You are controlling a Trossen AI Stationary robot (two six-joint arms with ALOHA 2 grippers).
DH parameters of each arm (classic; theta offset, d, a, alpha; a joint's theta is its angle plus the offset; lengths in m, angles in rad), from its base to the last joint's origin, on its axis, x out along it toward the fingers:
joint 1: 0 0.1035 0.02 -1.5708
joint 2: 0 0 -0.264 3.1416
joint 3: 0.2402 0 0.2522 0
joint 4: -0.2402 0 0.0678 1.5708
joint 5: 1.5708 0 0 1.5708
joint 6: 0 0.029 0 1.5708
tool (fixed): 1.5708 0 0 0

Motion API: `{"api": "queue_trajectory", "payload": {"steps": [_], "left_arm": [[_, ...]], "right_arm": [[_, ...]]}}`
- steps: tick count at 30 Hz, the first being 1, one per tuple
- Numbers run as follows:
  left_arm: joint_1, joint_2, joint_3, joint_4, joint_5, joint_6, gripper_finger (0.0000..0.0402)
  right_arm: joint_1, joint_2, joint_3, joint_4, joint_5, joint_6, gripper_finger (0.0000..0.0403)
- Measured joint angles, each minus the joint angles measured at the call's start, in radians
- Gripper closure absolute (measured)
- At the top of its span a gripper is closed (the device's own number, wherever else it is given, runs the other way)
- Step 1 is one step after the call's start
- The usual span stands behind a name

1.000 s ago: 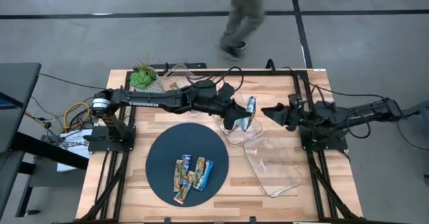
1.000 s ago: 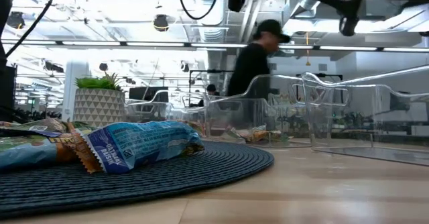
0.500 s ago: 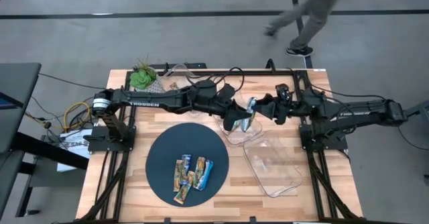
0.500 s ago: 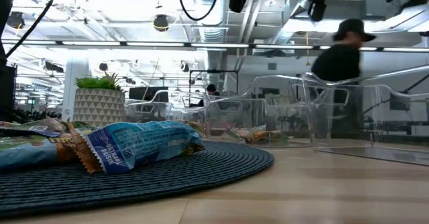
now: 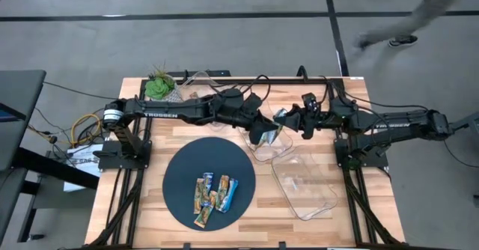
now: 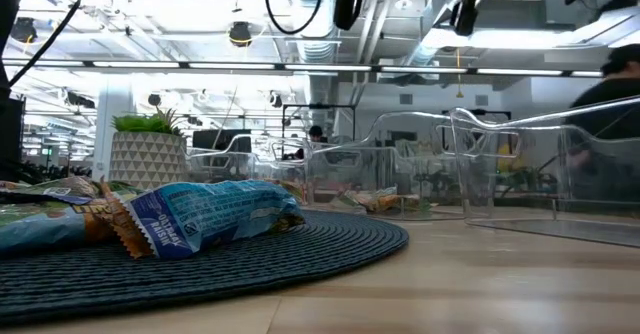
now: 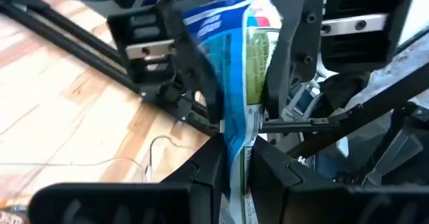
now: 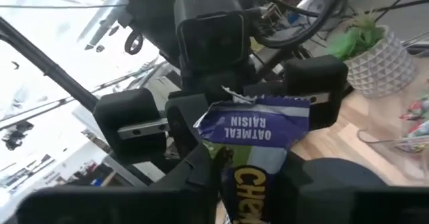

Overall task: Pick and place Granola Bars by type
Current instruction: Put the blue granola bar into the bottom transparent bin

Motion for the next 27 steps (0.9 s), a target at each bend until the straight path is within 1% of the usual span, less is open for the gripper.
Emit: {"api": "queue_trajectory", "payload": {"steps": [3, 5, 10, 12, 16, 20, 23, 27], "left_arm": [[0.002, 0.000, 0.001, -0.027, 0.005, -0.007, 0.0346], [0.005, 0.000, 0.000, -0.048, 0.030, -0.016, 0.0333], [0.013, 0.000, 0.000, -0.160, 0.118, -0.044, 0.0280], [0.017, 0.000, -0.001, -0.228, 0.137, -0.044, 0.0254], [0.022, 0.000, -0.001, -0.335, 0.172, -0.038, 0.0205], [0.023, 0.000, -0.001, -0.417, 0.172, -0.020, 0.0172], [0.018, 0.000, -0.001, -0.477, 0.172, 0.000, 0.0160], [0.007, 0.000, -0.001, -0.570, 0.167, 0.028, 0.0157]], "right_arm": [[-0.003, -0.010, 0.000, -0.043, 0.000, -0.010, 0.0342], [-0.010, -0.023, 0.000, -0.099, -0.003, -0.010, 0.0342], [-0.029, -0.065, 0.000, -0.223, -0.014, -0.010, 0.0337], [-0.039, -0.093, 0.001, -0.282, -0.056, -0.009, 0.0337], [-0.055, -0.152, 0.001, -0.440, -0.196, 0.035, 0.0336], [-0.037, -0.181, 0.001, -0.618, -0.313, 0.069, 0.0336], [0.007, -0.180, 0.001, -0.741, -0.354, 0.074, 0.0336], [0.086, -0.154, 0.001, -0.823, -0.359, 0.069, 0.0336]]}}
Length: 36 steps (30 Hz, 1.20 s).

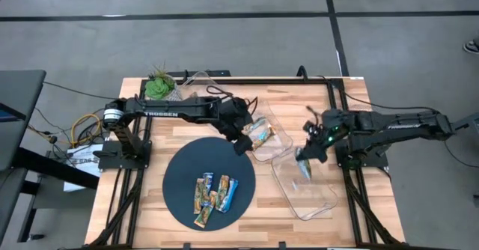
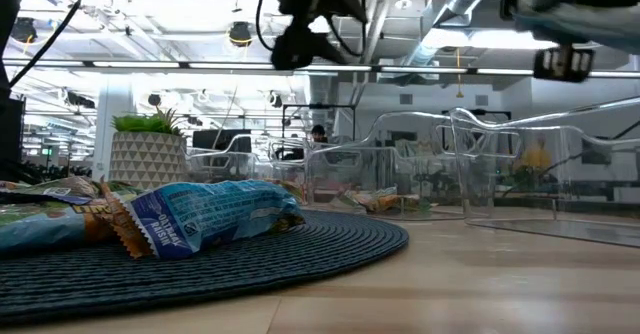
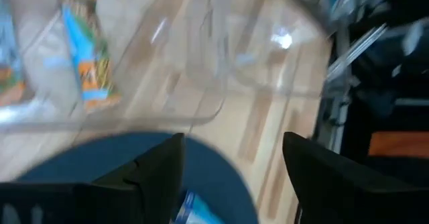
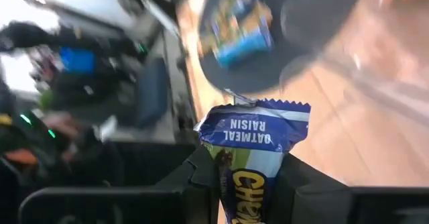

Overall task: Pick and place Granola Bars by type
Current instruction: Put the blue granola bar into the bottom transparent bin, then put the yellow granola bar into the middle transparent bin

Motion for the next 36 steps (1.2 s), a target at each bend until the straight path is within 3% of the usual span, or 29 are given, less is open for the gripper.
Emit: {"api": "queue_trajectory", "payload": {"steps": [5, 11, 18, 23, 29, 36], "left_arm": [[-0.033, 0.000, 0.000, -0.106, -0.040, 0.012, 0.0157], [-0.085, 0.000, 0.000, -0.136, -0.095, -0.004, 0.0157], [-0.128, 0.000, 0.000, -0.146, -0.143, -0.051, 0.0157], [-0.150, 0.000, 0.000, -0.149, -0.150, -0.081, 0.0157], [-0.172, 0.000, 0.000, -0.153, -0.171, -0.100, 0.0157], [-0.204, 0.000, 0.000, -0.164, -0.264, -0.117, 0.0157]], "right_arm": [[0.109, 0.069, 0.000, -0.064, 0.040, -0.037, 0.0336], [0.207, 0.182, -0.001, -0.117, 0.163, -0.051, 0.0336], [0.252, 0.293, -0.001, -0.117, 0.263, -0.052, 0.0336], [0.257, 0.352, -0.001, -0.109, 0.272, -0.054, 0.0330], [0.257, 0.372, -0.001, -0.099, 0.270, -0.069, 0.0273], [0.265, 0.329, -0.001, -0.067, 0.293, -0.086, 0.0188]]}}
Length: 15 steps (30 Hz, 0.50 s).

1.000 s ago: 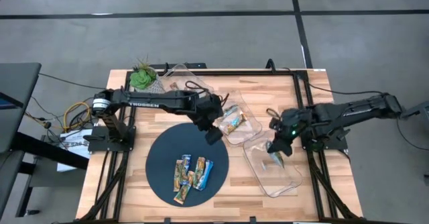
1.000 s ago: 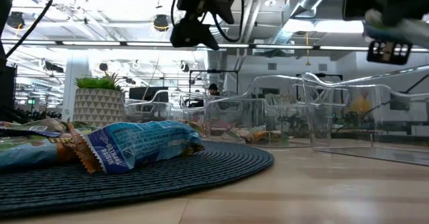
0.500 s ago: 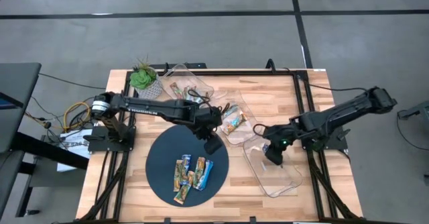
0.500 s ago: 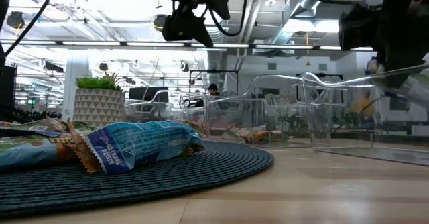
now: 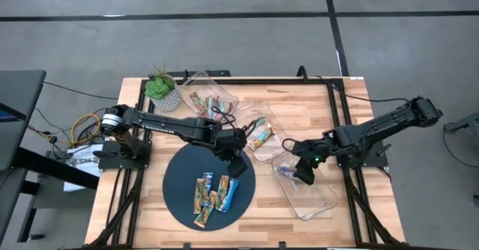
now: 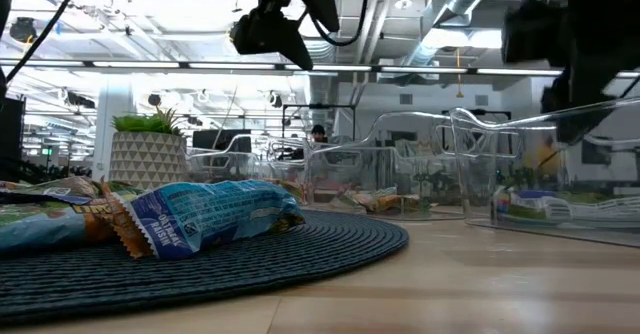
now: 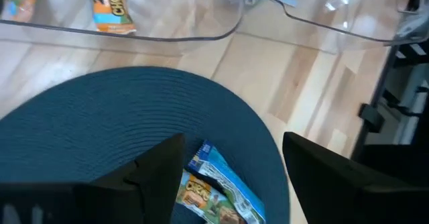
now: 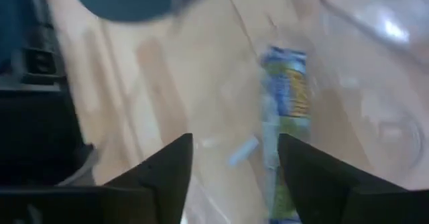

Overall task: Pick and place Granola Bars by type
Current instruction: Put the yellow granola bar into the middle transparent bin

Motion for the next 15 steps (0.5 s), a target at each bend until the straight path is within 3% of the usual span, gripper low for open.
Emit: {"api": "queue_trajectory", "payload": {"steps": [6, 15], "left_arm": [[-0.035, -0.024, 0.000, -0.027, -0.073, 0.017, 0.0157], [-0.073, -0.034, -0.049, -0.031, -0.083, 0.003, 0.0157]], "right_arm": [[0.091, -0.198, 0.000, 0.044, 0.166, -0.040, 0.0161], [0.250, -0.435, -0.020, 0.127, 0.586, -0.008, 0.0159]]}}
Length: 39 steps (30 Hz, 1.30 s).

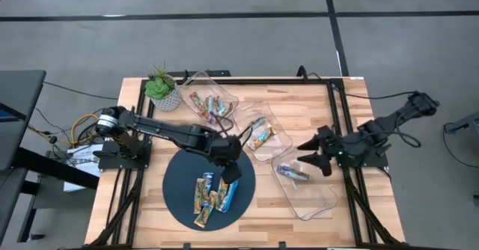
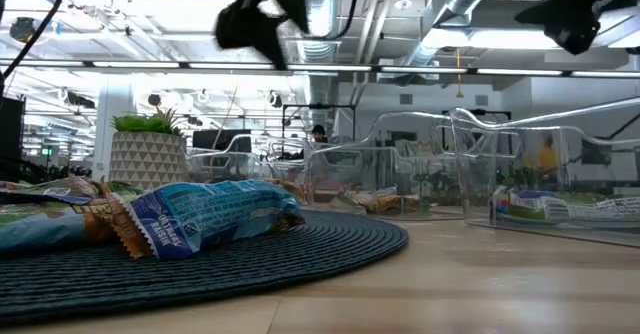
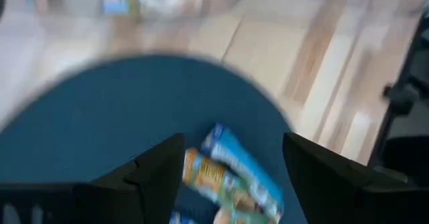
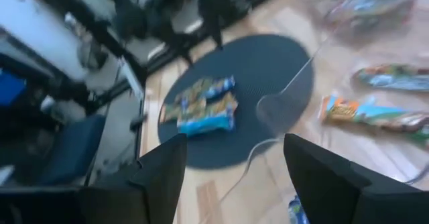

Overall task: Pick and place Granola Bars by type
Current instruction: Put the yellow granola bar into the middle transparent bin

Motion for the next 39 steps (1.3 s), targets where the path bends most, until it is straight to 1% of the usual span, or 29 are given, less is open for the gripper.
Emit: {"api": "queue_trajectory", "payload": {"steps": [2, 4, 8, 11, 17, 20, 23, 27, 35, 38, 39], "left_arm": [[-0.008, 0.000, -0.039, -0.012, 0.019, -0.045, 0.0157], [-0.016, 0.000, -0.080, -0.009, 0.037, -0.107, 0.0157], [-0.045, 0.001, -0.146, 0.006, 0.069, -0.213, 0.0157], [-0.076, 0.002, -0.174, 0.019, 0.075, -0.254, 0.0157], [-0.099, 0.003, -0.203, 0.033, 0.075, -0.304, 0.0157], [-0.100, 0.004, -0.204, 0.034, 0.079, -0.305, 0.0157], [-0.100, 0.004, -0.204, 0.033, 0.104, -0.313, 0.0157], [-0.099, 0.004, -0.204, 0.033, 0.137, -0.326, 0.0157], [-0.098, 0.004, -0.204, 0.034, 0.163, -0.338, 0.0157], [-0.098, 0.004, -0.204, 0.033, 0.193, -0.353, 0.0157], [-0.098, 0.004, -0.204, 0.033, 0.205, -0.356, 0.0157]], "right_arm": [[0.022, -0.039, -0.024, -0.001, 0.038, 0.023, 0.0159], [0.036, -0.062, -0.048, 0.002, 0.050, 0.053, 0.0159], [0.052, -0.068, -0.071, -0.002, 0.075, 0.076, 0.0159], [0.063, -0.080, -0.090, 0.013, 0.129, 0.074, 0.0159], [0.069, -0.169, -0.199, 0.190, 0.165, -0.002, 0.0159], [0.069, -0.231, -0.270, 0.249, 0.165, -0.026, 0.0159], [0.069, -0.314, -0.344, 0.310, 0.163, -0.041, 0.0159], [0.069, -0.425, -0.428, 0.432, 0.161, -0.123, 0.0159], [0.040, -0.596, -0.478, 0.448, 0.160, -0.305, 0.0159], [0.021, -0.641, -0.486, 0.451, 0.130, -0.391, 0.0159], [0.014, -0.639, -0.487, 0.454, 0.114, -0.415, 0.0159]]}}
